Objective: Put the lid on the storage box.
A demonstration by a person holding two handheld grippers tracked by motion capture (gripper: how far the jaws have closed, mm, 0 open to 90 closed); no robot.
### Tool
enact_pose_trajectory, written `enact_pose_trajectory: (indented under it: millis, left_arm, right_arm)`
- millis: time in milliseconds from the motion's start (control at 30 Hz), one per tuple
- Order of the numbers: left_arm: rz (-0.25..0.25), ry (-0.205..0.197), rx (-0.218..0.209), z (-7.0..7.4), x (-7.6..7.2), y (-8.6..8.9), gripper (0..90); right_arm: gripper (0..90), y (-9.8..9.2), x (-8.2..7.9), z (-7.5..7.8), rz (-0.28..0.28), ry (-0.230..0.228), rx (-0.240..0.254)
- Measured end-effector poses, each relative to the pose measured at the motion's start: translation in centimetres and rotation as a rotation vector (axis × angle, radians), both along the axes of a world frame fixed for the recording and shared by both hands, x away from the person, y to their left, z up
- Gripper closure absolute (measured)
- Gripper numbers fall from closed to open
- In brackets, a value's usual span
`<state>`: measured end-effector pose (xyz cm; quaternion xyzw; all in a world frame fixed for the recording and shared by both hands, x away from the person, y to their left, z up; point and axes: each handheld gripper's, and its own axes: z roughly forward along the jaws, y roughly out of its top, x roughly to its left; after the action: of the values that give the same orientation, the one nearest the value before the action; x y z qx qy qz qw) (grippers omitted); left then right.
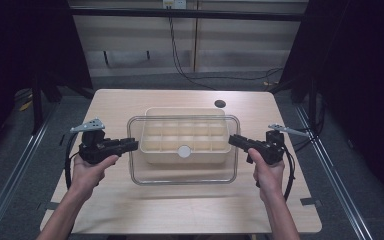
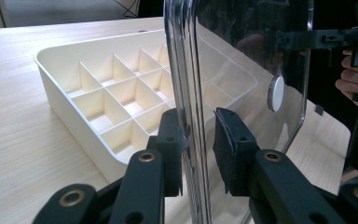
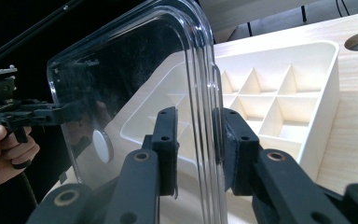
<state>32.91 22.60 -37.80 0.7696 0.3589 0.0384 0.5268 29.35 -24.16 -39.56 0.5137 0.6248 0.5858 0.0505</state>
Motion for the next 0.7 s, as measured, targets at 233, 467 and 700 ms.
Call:
enact_pose_trajectory:
  millis: [233,467,700]
  left_arm:
    - [0.011,-0.010,-0.009,0.7,0.8,-0.1,72.6]
    - [0.022,-0.012,-0.016,1.0,1.9,-0.1,72.8]
    - [0.036,-0.011,-0.019,1.4,3.1,-0.4,72.7]
  right_arm:
    - [69.4,0.0,1.1,0.8,-0.002,-0.009,-0.007]
    - [69.0,0.1,2.3,1.2,-0.012,-0.005,-0.004]
    - [68.9,0.0,3.5,1.4,-0.019,0.003,0.000]
